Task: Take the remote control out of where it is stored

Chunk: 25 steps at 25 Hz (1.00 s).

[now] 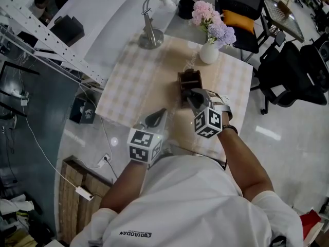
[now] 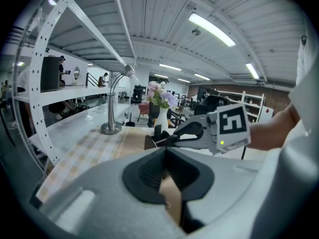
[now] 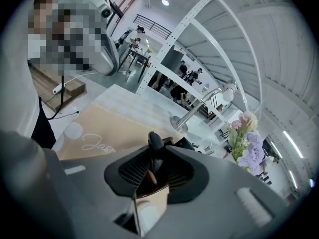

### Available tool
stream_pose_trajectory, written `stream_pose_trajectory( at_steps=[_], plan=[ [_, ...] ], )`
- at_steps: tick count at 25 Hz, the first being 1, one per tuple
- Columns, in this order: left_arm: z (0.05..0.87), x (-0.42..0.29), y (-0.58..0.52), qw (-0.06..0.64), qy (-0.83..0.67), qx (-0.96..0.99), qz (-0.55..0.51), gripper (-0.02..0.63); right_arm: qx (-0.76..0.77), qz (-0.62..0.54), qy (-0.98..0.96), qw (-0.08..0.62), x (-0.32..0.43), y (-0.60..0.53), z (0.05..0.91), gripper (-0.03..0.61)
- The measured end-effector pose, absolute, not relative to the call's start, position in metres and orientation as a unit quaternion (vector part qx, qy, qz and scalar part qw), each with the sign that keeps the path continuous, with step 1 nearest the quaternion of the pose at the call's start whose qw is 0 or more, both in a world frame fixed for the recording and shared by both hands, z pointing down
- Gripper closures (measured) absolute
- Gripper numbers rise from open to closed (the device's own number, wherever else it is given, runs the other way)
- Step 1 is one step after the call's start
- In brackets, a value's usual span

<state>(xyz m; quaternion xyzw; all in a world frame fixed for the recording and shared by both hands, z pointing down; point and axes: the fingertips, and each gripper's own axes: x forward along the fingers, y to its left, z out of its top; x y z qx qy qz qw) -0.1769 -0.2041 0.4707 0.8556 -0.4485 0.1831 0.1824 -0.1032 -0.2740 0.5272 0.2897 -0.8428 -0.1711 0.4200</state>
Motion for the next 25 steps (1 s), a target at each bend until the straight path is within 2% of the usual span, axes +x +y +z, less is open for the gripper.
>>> stream_pose_trajectory(
  at_steps=[6, 12, 15, 19, 25],
  plan=[
    [0.473, -0.168, -0.2, 0.184, -0.448, 0.856, 0.185, 0.611, 0.311, -0.147, -0.862, 0.372, -0.092, -0.262, 0.495, 0.488],
    [0.476, -0.15, -0.194, 0.183, -0.437, 0.86, 0.189, 0.611, 0.362, -0.053, -0.886, 0.284, -0.057, -0.25, 0.467, 0.489],
    [0.477, -0.143, -0.192, 0.183, -0.433, 0.862, 0.19, 0.611, 0.39, 0.036, -0.893, 0.221, -0.03, -0.247, 0.463, 0.489],
    [0.478, -0.133, -0.189, 0.19, -0.431, 0.862, 0.186, 0.611, 0.428, 0.218, -0.868, 0.129, 0.018, -0.246, 0.491, 0.489],
    [0.482, -0.124, -0.18, 0.196, -0.429, 0.861, 0.188, 0.611, 0.466, 0.374, -0.798, 0.072, 0.068, -0.229, 0.553, 0.489]
  ],
)
